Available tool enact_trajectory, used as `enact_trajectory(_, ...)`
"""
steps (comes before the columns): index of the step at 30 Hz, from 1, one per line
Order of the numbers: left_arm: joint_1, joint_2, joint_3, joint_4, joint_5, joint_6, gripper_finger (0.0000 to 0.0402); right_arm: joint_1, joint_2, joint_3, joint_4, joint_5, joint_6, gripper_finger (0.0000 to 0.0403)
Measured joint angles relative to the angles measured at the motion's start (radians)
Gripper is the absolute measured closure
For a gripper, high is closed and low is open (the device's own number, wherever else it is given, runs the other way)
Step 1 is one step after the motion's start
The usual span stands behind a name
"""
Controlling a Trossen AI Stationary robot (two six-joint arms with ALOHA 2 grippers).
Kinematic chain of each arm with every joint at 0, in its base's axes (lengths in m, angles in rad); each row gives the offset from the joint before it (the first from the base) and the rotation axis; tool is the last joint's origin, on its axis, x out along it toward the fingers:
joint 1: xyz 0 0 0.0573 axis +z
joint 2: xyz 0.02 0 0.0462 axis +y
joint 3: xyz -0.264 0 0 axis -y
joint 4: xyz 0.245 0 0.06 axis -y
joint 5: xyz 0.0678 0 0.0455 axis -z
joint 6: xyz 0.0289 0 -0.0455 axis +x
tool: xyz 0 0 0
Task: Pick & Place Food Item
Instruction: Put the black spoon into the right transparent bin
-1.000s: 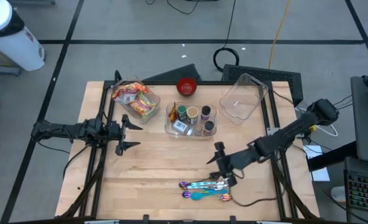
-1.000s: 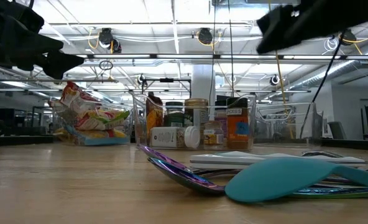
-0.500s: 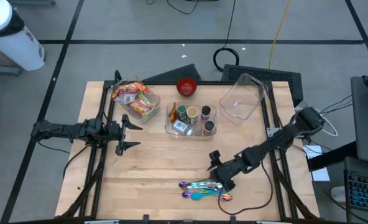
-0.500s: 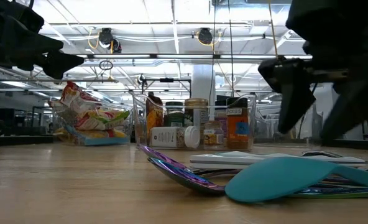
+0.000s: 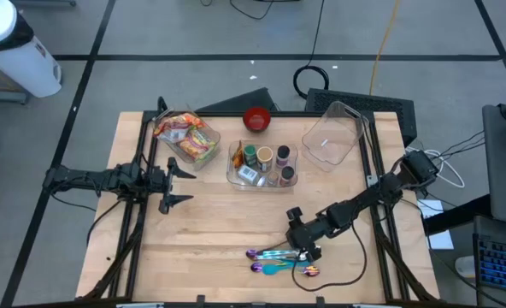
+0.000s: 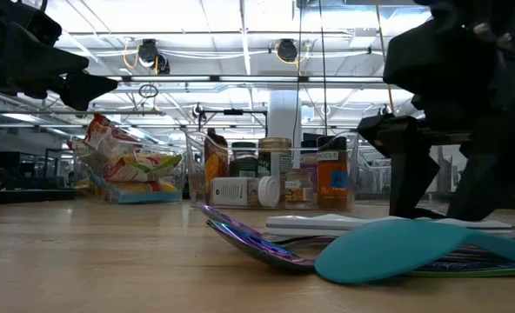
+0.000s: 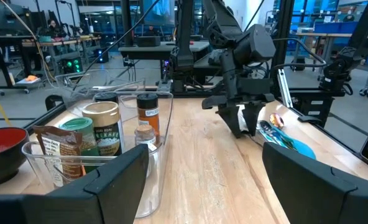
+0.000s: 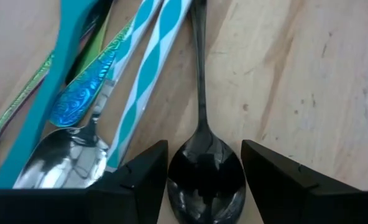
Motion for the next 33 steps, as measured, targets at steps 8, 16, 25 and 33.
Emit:
enact_trajectory(8, 0.000, 0.000, 0.000, 0.000, 0.000, 0.000, 0.0078, -0.034, -0.001, 0.000, -0.011, 0.013, -0.018, 0.0260)
enact_trajectory(16, 0.000, 0.000, 0.000, 0.000, 0.000, 0.000, 0.0078, -0.047, -0.001, 0.000, -0.019, 0.016, -0.019, 0.0311)
enact_trajectory(25, 0.000, 0.000, 0.000, 0.000, 0.000, 0.000, 0.0078, -0.047, 0.000, 0.000, -0.059, 0.008, -0.018, 0.0394)
enact_trajectory(33, 0.000, 0.000, 0.000, 0.000, 0.000, 0.000, 0.0078, -0.047, -0.002, 0.001, -0.061, 0.009, -0.015, 0.0399)
